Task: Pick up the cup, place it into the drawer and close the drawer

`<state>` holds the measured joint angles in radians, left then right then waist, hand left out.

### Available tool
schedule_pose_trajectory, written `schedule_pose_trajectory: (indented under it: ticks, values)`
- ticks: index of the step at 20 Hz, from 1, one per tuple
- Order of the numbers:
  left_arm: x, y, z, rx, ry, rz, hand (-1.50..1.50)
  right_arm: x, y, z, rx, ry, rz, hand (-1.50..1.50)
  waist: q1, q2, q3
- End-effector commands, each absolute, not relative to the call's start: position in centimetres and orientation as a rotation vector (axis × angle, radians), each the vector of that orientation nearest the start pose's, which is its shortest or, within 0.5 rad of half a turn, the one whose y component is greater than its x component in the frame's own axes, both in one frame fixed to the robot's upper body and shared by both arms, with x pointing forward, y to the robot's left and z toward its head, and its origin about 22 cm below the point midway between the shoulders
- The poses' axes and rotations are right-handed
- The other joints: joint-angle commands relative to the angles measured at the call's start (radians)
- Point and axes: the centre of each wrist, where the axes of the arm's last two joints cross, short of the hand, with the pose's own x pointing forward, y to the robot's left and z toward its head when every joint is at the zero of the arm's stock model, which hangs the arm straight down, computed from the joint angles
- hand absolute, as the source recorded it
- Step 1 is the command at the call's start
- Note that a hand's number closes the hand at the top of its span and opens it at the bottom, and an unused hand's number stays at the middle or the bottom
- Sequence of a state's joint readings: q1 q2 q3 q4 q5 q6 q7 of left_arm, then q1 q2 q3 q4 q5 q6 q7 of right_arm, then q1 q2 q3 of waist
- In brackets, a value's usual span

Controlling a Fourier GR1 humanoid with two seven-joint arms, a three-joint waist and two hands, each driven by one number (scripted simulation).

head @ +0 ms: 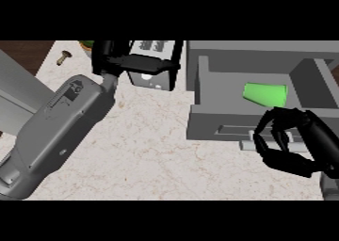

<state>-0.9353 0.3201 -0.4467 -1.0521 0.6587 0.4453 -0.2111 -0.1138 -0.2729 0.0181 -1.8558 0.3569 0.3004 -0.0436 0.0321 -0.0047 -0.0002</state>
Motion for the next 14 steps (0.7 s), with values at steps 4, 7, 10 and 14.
schedule_pose_trajectory:
  ticks: [4,7,10,14]
  values:
    - [38.2,17.0,13.5,-0.14,-1.918,-0.023,-1.5,27.9,-23.3,8.7,-0.483,-1.712,1.137,1.5,0.004,0.004,0.0]
    - [37.2,20.4,13.2,-0.144,-1.908,-0.045,-1.5,28.5,-22.1,4.9,-0.57,-1.647,1.224,1.5,0.028,0.006,0.0]
    - [36.8,20.8,11.8,-0.133,-1.912,-0.024,-1.5,29.9,-21.8,3.6,-0.626,-1.624,1.328,1.5,0.013,0.011,0.001]
    - [35.5,23.5,12.4,-0.164,-1.923,-0.022,-1.5,33.4,-19.6,1.9,-0.654,-1.608,1.309,1.5,0.036,0.013,0.002]
